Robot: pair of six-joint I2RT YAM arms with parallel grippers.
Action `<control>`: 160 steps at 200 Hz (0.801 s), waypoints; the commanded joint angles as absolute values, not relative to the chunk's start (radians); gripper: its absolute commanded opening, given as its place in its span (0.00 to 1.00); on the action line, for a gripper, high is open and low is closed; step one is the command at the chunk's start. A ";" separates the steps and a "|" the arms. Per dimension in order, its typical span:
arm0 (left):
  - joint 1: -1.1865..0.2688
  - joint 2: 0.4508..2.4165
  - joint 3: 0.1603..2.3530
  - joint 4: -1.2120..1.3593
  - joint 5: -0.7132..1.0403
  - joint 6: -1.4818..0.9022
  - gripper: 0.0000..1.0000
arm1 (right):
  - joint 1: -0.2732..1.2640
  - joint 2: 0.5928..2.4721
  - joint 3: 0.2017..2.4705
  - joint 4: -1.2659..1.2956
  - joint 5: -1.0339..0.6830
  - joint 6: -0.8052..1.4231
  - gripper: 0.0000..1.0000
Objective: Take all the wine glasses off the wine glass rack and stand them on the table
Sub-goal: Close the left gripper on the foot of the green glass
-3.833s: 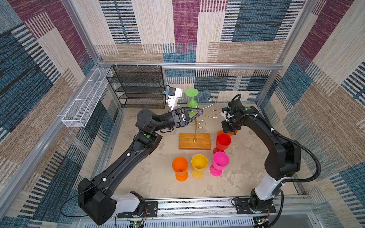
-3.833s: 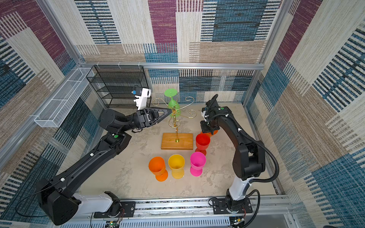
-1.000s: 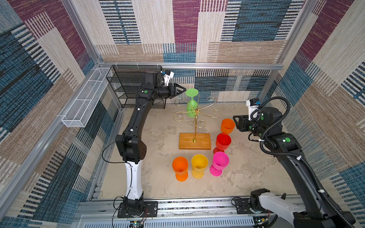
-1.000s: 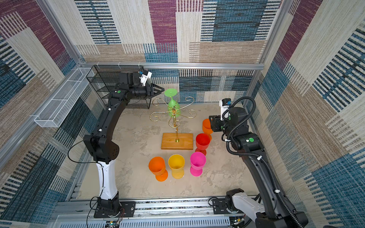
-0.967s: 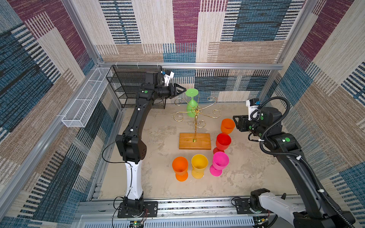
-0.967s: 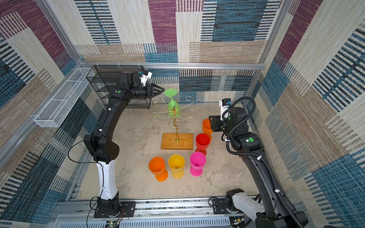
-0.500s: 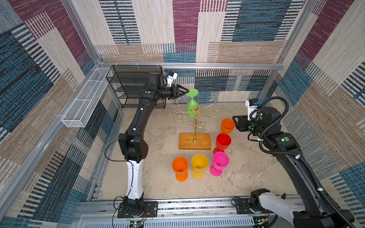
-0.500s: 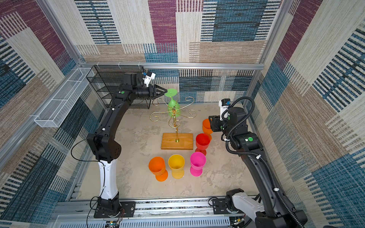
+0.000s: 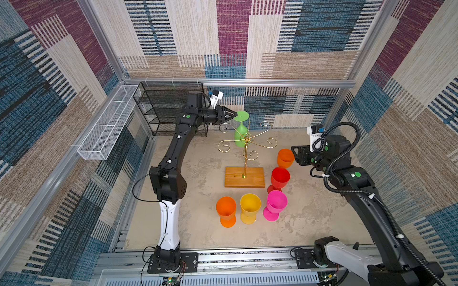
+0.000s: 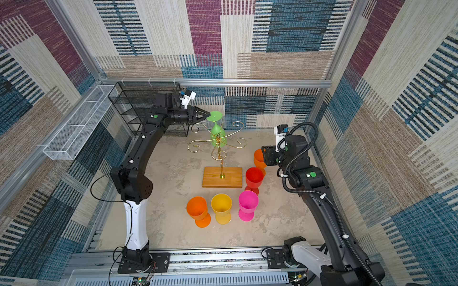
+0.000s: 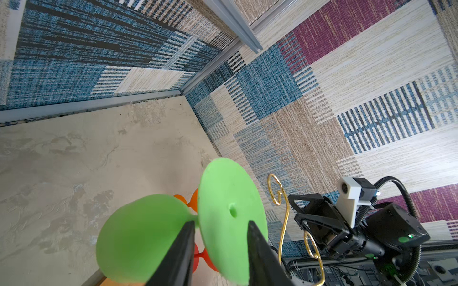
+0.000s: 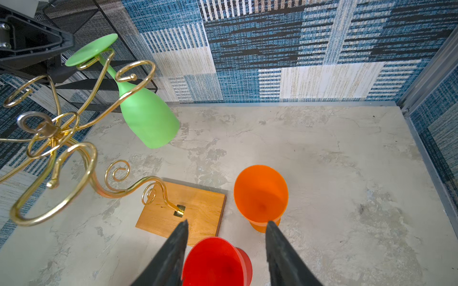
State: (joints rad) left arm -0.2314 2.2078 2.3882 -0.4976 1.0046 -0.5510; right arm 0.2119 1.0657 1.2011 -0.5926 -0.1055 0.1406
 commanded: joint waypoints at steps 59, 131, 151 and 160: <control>-0.232 2.208 2.357 -0.397 1.052 -0.619 0.25 | 0.213 1.065 1.192 -0.552 -0.114 0.143 0.52; -0.229 2.200 2.315 -0.227 1.098 -0.763 0.12 | 0.211 1.066 1.184 -0.548 -0.118 0.144 0.52; -0.227 2.201 2.301 -0.156 1.114 -0.823 0.08 | 0.212 1.065 1.184 -0.548 -0.117 0.142 0.52; -0.226 2.201 2.301 -0.139 1.116 -0.835 0.06 | 0.211 1.065 1.184 -0.547 -0.118 0.143 0.52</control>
